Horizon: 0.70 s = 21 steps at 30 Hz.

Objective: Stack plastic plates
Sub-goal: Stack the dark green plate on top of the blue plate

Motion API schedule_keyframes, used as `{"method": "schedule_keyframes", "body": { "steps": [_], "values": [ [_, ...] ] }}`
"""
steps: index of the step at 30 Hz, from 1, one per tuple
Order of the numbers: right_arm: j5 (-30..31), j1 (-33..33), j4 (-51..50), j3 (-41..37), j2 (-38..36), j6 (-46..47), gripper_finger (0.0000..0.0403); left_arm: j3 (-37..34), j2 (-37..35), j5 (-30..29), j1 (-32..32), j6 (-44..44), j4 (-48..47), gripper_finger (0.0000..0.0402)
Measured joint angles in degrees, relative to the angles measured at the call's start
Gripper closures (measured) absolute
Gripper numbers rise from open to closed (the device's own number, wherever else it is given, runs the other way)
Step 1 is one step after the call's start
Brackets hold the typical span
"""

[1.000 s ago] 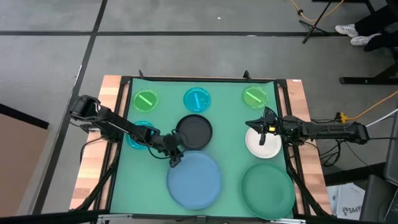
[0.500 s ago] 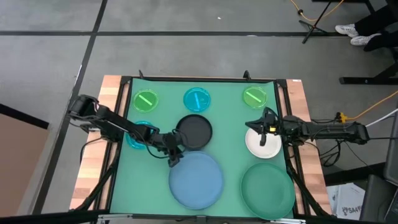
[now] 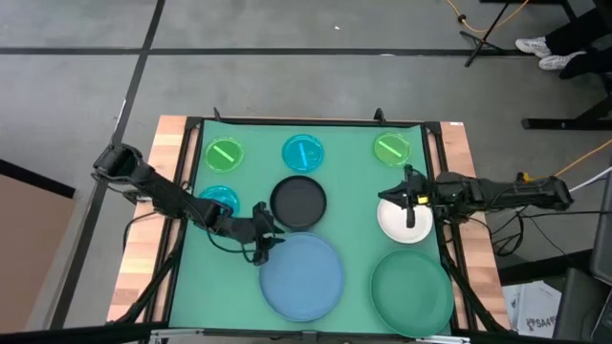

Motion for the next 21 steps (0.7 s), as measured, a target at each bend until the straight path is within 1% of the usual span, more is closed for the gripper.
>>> {"method": "schedule_keyframes", "body": {
  "steps": [2,3,6,10,13,16,21],
  "values": [
    [2.53,2.84,-0.68,2.07,3.43,-0.16,0.0393,0.00,1.20,-2.57,-1.14,1.04,3.68,0.0288],
    [3.77,4.36,-0.60,3.14,5.33,-0.46,0.0393,0.00,2.03,-2.70,-1.54,1.71,5.71,0.0288],
    [8.11,9.20,-3.68,7.27,11.30,-1.50,0.0393,0.00,4.33,-1.29,-2.24,4.14,10.31,0.0288],
    [13.56,15.35,-9.75,13.33,20.02,-1.34,0.0393,0.00,6.12,-0.78,-3.05,4.03,11.61,0.0288],
    [14.06,18.95,-13.90,17.58,25.55,0.42,0.0393,0.00,6.18,-1.07,-3.47,3.99,11.79,0.0288],
    [14.07,21.12,-16.95,20.75,30.11,3.43,0.0393,0.00,6.18,-2.60,-3.58,3.97,11.87,0.0288],
    [14.07,22.14,-18.72,22.47,35.04,10.93,0.0391,0.00,6.18,-1.49,-3.54,3.94,11.87,0.0288]
  ]
}}
